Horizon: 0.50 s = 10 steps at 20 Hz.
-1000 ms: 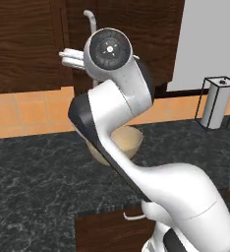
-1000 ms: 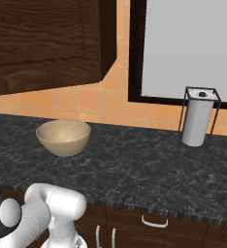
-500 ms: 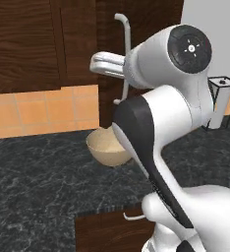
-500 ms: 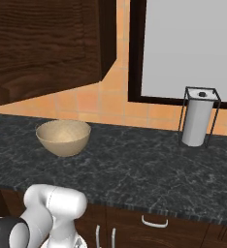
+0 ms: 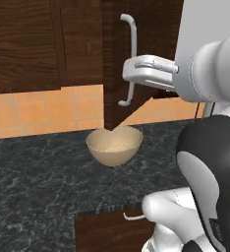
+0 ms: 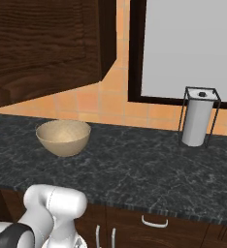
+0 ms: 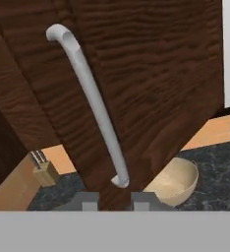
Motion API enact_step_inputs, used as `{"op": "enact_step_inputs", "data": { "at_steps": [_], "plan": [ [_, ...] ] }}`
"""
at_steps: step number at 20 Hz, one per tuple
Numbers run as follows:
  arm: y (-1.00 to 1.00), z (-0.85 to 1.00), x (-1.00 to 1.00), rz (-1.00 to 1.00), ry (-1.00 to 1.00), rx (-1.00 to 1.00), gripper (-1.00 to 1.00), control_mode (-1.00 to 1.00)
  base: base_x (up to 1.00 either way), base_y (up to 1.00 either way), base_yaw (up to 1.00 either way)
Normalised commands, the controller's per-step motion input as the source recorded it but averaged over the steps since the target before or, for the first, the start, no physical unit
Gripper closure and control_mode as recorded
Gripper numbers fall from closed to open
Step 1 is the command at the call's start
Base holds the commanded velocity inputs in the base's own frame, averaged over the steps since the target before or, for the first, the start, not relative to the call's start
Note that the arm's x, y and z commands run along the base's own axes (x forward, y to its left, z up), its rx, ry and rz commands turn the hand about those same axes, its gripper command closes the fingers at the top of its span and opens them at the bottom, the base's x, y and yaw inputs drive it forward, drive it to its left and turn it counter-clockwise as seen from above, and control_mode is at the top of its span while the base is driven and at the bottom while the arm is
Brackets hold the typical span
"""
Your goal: Open the cabinet, pick up the bread from the cabinet and place it in the basket. Then move the basket to the dining counter.
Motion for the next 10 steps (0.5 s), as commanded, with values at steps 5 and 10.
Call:
{"op": "enact_step_inputs", "data": {
  "at_steps": [5,10],
  "plan": [
    [0.45,-0.2,-0.49,0.03,0.0,0.01,-1.0,-1.0,0.0,0.0,0.0],
    [1.0,-0.45,0.73,0.0,0.08,0.13,-1.0,-1.0,0.0,0.0,0.0]
  ]
}}
